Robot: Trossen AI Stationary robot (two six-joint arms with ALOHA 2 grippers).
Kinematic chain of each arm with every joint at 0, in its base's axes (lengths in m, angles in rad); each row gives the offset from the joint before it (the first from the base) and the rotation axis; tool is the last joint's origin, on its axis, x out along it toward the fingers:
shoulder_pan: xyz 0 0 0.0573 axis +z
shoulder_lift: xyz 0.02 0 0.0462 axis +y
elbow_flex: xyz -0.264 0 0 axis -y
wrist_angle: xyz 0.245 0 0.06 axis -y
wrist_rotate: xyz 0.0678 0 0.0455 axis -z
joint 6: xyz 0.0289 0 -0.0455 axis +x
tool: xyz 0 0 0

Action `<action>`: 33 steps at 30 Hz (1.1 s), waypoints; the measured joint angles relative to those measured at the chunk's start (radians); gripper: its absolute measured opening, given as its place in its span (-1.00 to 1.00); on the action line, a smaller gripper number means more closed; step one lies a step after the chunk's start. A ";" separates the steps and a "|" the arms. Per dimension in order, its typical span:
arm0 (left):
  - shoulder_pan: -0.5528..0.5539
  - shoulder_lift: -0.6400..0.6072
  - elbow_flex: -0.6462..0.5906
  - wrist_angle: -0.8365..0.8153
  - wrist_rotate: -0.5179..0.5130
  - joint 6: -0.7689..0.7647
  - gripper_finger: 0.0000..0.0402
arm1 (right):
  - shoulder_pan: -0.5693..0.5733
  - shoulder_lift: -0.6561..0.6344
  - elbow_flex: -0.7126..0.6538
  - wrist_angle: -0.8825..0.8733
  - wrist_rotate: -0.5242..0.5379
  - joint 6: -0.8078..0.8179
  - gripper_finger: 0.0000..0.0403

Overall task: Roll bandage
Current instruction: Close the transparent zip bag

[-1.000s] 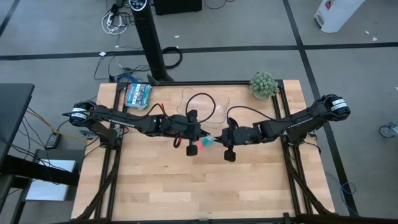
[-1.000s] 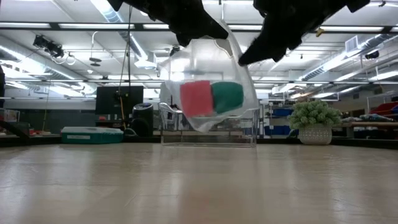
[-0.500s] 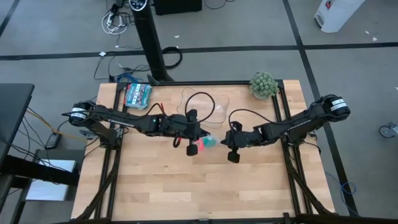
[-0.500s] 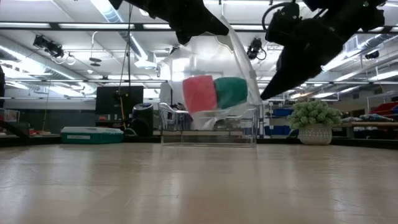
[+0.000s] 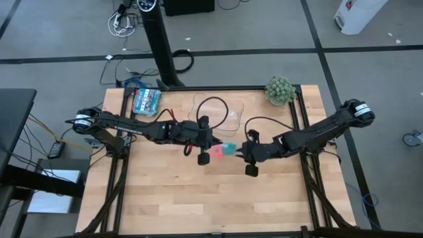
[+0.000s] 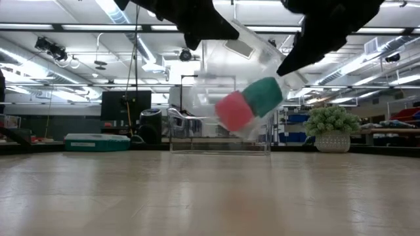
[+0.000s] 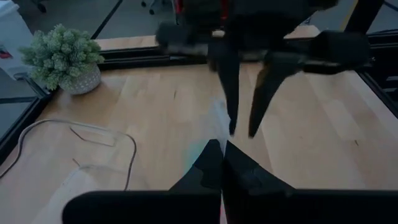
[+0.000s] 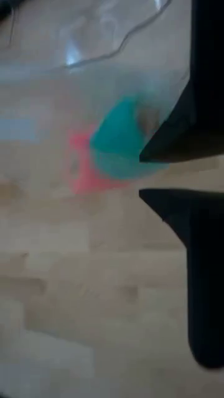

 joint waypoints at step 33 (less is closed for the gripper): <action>0.005 -0.003 -0.003 -0.029 0.036 -0.020 -1.00 | -0.015 0.080 0.124 -0.173 0.185 0.018 -0.98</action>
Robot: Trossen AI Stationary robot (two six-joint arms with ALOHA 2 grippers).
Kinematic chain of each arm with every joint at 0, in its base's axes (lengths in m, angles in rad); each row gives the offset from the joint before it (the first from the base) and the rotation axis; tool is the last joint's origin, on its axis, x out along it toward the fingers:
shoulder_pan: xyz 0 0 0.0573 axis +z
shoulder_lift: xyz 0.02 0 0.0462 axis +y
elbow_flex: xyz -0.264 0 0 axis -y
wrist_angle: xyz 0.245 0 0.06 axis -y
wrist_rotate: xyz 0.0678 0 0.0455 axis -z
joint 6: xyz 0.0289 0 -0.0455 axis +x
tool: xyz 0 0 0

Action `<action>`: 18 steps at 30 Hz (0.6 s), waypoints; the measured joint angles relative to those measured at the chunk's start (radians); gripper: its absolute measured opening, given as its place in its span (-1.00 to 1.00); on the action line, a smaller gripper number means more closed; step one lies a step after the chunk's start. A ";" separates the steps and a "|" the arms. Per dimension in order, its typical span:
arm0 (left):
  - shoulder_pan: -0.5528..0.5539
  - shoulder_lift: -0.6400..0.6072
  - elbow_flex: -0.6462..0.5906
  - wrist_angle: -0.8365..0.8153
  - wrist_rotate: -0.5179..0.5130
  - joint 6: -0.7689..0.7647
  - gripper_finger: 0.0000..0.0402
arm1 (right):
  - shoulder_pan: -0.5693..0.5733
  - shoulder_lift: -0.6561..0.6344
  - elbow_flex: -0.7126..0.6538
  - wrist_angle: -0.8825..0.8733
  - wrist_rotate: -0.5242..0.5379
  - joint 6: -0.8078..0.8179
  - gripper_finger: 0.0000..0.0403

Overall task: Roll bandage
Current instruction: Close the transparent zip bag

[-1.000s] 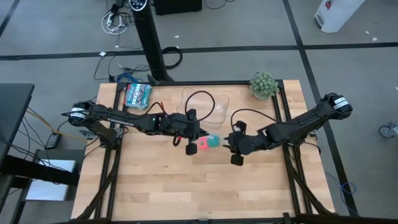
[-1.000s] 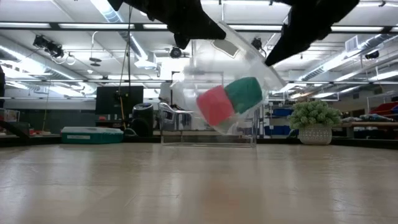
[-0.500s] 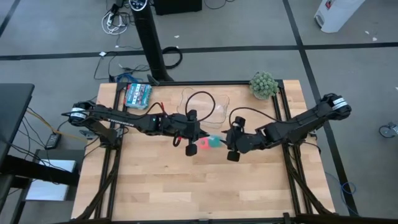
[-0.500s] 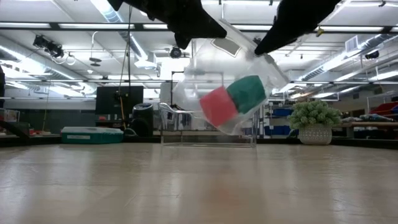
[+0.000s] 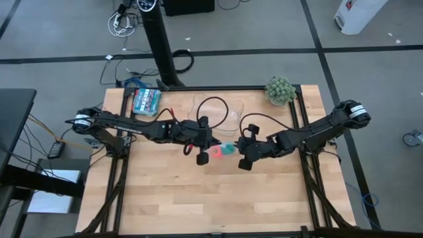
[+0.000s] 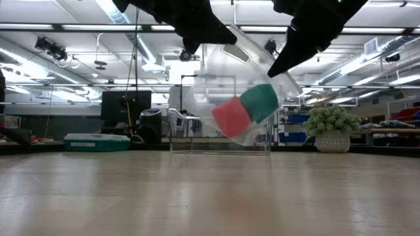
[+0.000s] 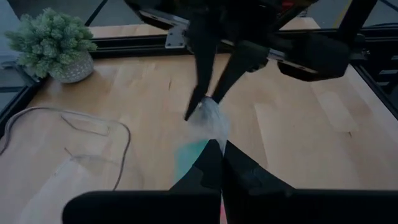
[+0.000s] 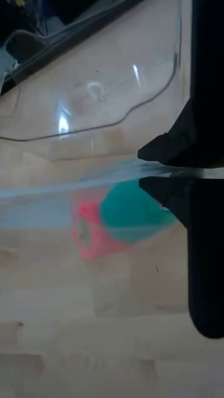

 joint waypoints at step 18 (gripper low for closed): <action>0.000 -0.049 -0.001 -0.048 -0.025 0.022 -1.00 | 0.027 -0.001 -0.040 -0.021 -0.028 0.052 -0.96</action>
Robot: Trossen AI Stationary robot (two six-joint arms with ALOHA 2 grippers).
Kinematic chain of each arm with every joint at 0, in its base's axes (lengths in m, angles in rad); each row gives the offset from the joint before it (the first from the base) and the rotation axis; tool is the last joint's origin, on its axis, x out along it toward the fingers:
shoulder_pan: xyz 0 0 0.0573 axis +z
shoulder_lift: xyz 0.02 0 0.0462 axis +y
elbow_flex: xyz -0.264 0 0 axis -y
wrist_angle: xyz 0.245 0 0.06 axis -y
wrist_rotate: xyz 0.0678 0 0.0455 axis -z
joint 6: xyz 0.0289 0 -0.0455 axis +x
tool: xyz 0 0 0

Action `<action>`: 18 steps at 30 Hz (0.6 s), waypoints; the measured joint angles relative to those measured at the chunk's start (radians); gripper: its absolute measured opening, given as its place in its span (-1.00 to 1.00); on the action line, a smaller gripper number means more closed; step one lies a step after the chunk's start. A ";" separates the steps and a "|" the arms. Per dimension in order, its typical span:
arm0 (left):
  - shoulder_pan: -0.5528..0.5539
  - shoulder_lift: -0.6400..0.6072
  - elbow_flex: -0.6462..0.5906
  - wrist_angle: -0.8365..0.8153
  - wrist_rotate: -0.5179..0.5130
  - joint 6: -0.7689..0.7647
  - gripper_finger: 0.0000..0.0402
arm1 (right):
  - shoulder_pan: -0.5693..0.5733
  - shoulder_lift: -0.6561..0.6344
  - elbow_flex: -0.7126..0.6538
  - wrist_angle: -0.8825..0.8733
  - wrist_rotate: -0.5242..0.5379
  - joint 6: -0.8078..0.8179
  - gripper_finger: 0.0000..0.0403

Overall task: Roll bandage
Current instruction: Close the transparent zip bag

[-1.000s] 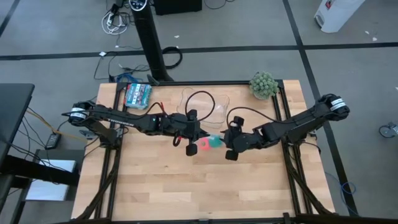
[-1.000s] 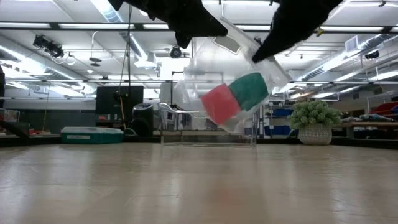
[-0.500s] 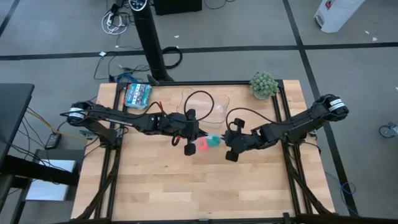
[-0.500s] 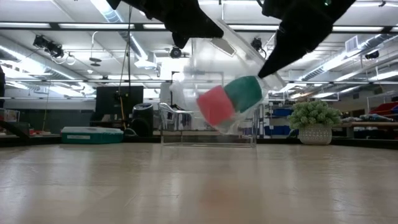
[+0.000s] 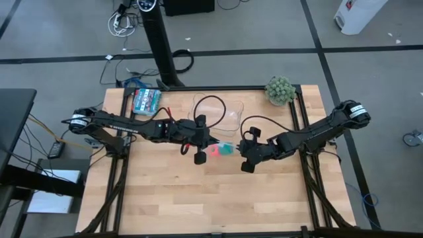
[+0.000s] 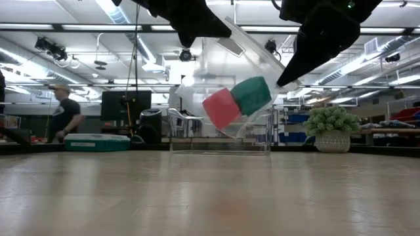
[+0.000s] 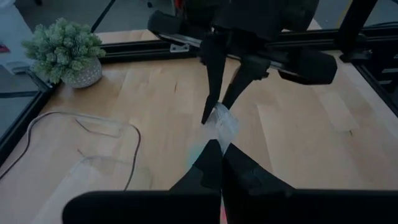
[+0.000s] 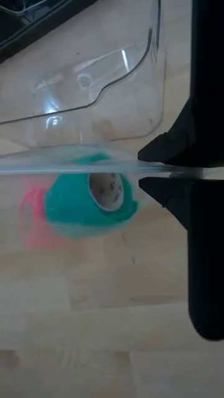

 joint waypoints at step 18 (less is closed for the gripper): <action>0.011 -0.027 0.003 -0.049 -0.039 0.002 -1.00 | 0.033 -0.090 -0.004 -0.071 -0.010 0.011 -0.73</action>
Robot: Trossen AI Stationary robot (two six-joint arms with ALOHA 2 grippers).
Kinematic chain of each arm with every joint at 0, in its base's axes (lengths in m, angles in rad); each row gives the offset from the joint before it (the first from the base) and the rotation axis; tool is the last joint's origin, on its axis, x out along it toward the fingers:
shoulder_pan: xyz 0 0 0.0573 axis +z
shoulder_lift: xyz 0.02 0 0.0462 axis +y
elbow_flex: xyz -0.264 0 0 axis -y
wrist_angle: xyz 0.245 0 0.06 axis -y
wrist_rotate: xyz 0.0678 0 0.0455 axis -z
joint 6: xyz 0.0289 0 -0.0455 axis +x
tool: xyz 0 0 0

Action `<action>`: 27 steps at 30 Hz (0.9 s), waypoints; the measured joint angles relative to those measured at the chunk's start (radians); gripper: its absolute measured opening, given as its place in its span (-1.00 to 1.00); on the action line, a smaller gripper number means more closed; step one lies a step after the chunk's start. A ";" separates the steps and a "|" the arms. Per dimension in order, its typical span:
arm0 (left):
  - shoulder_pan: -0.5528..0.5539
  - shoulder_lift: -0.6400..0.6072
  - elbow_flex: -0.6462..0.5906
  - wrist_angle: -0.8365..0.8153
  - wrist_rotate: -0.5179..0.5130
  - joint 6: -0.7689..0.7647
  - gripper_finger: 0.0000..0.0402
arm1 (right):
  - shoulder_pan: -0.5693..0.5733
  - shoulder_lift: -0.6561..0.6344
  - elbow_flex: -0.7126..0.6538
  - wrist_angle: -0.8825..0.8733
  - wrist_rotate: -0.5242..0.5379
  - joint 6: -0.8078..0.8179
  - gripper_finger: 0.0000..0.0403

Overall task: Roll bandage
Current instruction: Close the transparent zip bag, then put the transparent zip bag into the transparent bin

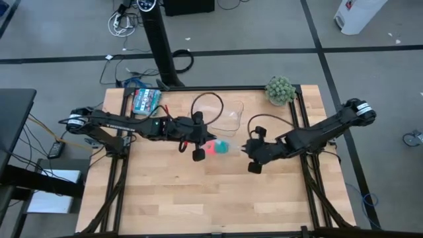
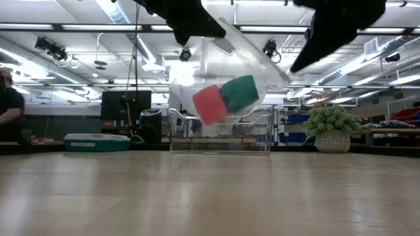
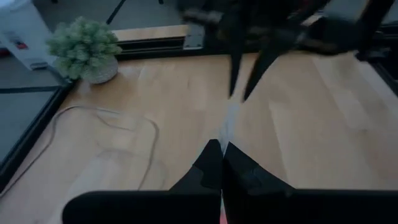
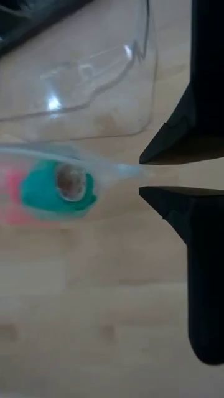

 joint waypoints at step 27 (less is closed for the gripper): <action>0.408 0.131 0.102 0.127 0.313 -0.155 -0.99 | -0.063 -0.124 0.003 0.132 0.191 -0.090 -0.62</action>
